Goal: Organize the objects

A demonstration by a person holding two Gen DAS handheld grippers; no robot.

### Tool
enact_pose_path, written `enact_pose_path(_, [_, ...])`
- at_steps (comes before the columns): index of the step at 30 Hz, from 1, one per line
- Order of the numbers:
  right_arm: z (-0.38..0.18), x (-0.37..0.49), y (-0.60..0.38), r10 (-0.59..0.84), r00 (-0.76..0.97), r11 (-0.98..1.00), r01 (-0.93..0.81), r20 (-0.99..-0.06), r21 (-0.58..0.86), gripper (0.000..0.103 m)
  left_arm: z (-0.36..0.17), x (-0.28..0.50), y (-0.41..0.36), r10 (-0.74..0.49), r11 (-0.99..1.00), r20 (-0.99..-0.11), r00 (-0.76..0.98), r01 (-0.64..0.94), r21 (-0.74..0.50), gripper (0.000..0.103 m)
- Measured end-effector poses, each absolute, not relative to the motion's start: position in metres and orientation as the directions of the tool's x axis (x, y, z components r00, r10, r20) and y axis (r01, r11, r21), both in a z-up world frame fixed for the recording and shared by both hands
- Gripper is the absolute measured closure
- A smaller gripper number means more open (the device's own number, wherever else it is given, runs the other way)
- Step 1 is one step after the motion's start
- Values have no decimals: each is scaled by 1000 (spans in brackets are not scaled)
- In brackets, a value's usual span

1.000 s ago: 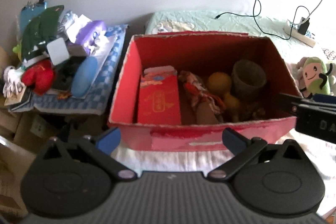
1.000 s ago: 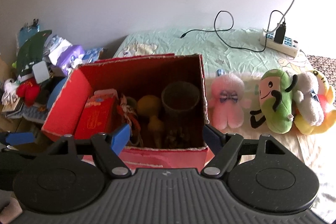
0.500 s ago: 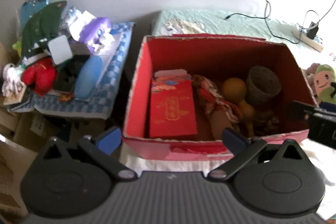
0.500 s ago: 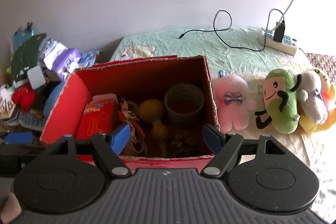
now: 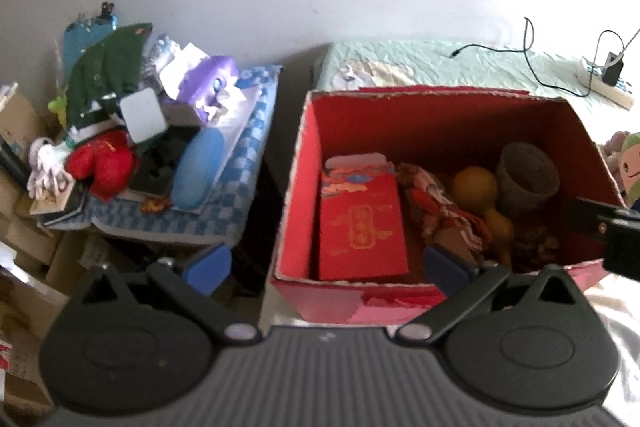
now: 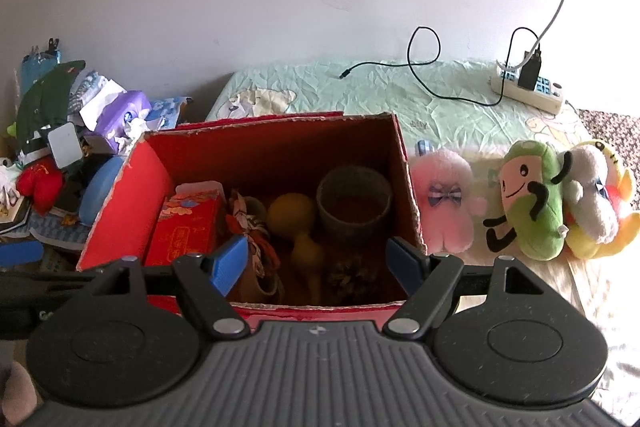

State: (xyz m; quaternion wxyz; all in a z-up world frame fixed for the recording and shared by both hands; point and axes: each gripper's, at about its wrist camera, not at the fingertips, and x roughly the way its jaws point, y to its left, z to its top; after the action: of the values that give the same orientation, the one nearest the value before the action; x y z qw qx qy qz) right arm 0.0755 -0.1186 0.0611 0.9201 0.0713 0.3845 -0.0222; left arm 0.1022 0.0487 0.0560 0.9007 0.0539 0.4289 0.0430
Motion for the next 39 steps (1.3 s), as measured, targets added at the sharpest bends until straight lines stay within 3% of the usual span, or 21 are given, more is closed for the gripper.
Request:
enact_pose_path(22, [52, 80, -140, -36, 689, 982, 159, -724, 102, 24, 52, 129, 24, 98, 989, -774, 626, 27, 147, 1])
enact_pose_path(39, [58, 94, -134, 13, 715, 989, 96, -699, 117, 24, 53, 139, 23, 112, 987, -782, 613, 19, 157, 0])
